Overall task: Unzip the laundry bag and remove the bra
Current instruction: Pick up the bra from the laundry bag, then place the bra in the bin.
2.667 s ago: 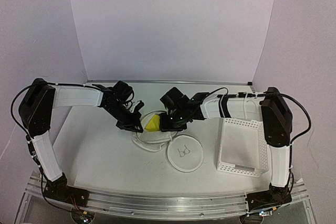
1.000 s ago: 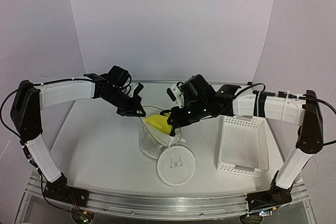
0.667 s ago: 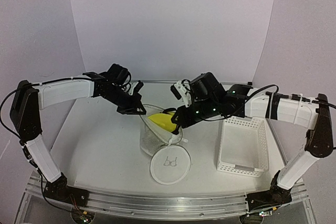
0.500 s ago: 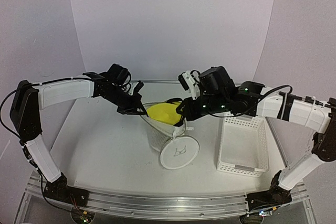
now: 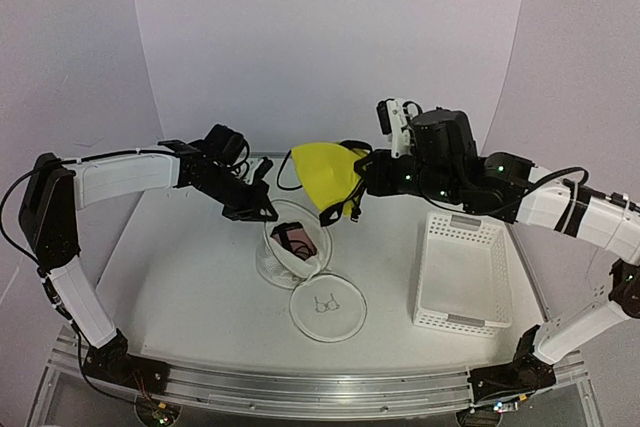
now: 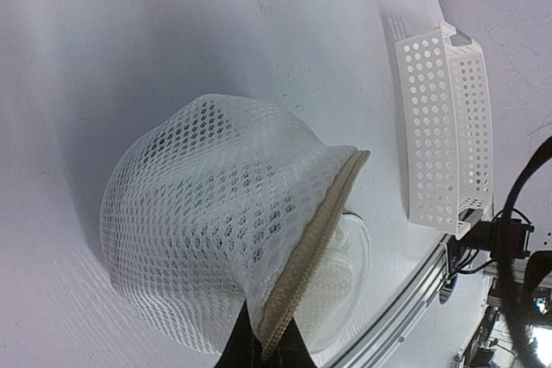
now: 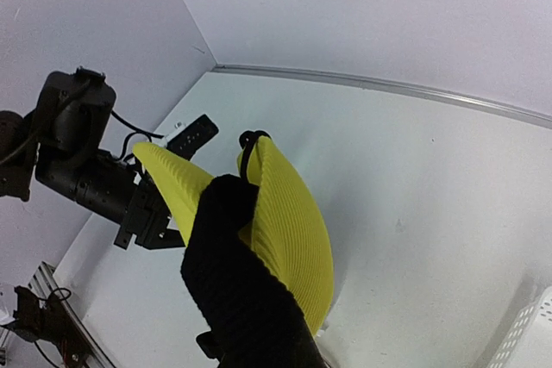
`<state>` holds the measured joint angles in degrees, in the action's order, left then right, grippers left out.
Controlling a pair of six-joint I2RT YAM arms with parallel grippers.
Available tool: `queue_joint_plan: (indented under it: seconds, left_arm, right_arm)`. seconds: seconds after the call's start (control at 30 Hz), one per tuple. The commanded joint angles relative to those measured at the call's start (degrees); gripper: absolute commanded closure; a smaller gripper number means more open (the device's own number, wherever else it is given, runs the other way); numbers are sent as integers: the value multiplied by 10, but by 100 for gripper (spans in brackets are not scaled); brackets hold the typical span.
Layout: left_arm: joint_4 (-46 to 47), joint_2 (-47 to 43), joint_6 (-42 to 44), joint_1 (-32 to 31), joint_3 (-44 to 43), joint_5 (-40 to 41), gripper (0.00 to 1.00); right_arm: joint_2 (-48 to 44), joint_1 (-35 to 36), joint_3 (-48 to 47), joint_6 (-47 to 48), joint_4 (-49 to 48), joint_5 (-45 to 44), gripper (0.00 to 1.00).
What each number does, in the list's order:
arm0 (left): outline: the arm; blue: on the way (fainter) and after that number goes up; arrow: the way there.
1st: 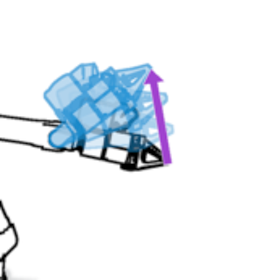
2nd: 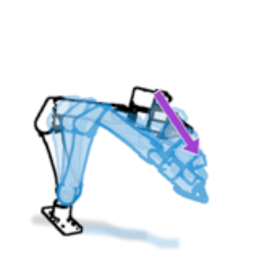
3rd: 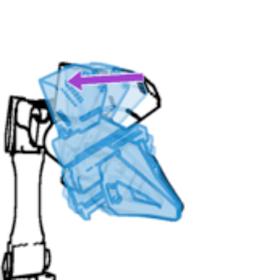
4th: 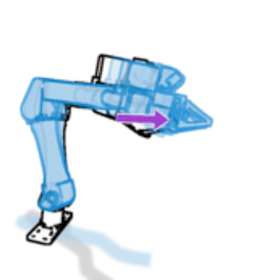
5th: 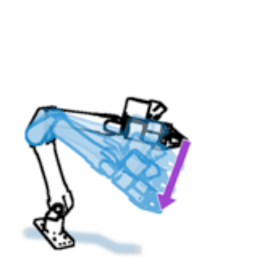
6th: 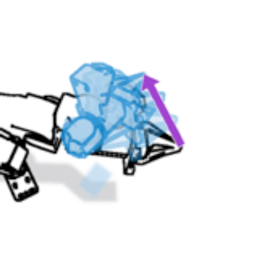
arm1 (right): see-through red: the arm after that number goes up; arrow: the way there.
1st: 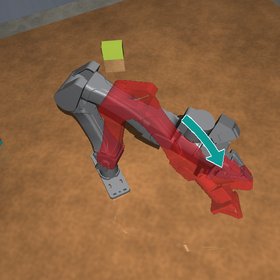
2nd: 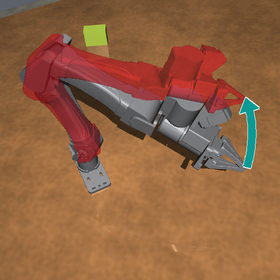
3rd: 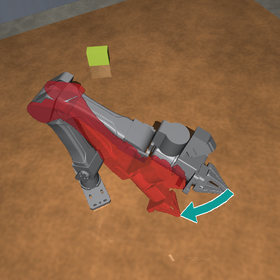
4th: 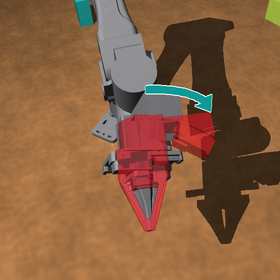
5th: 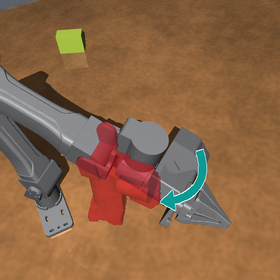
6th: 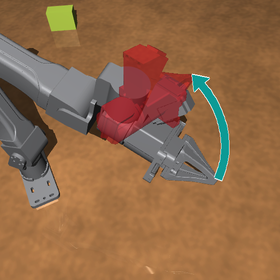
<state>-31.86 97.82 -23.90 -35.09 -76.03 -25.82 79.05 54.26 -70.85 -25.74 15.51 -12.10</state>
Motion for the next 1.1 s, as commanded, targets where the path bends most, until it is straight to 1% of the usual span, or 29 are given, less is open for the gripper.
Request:
queue_joint_plan:
  seconds: [0.0,0.13,0.33,0.5,0.6,0.63,0.83,0.97,1.07]
  left_arm:
    - [26,-4,10,-2,2,-6,100]
    - [28,-5,13,-2,9,-3,100]
    - [29,-3,19,-2,9,5,100]
    - [29,3,23,-2,9,7,100]
    - [29,7,25,-2,8,6,100]
    - [29,10,27,-3,6,4,100]
    - [28,22,29,-3,-2,0,100]
    - [29,28,29,-2,-4,-5,100]
    - [29,31,29,-2,-6,-5,100]
  right_arm:
    - [-23,0,-8,-29,-56,-47,100]
    - [-43,0,-6,-33,-46,-97,100]
    - [-90,-1,10,-30,13,-193,100]
    - [-134,-2,41,-39,99,-270,100]
    - [-157,-9,57,-63,165,-301,100]
    - [-173,-21,74,-85,198,-302,100]
    - [-210,-65,124,-158,288,-266,100]
    - [-232,-91,165,-210,324,-232,100]
    - [-248,-122,198,-236,330,-185,100]
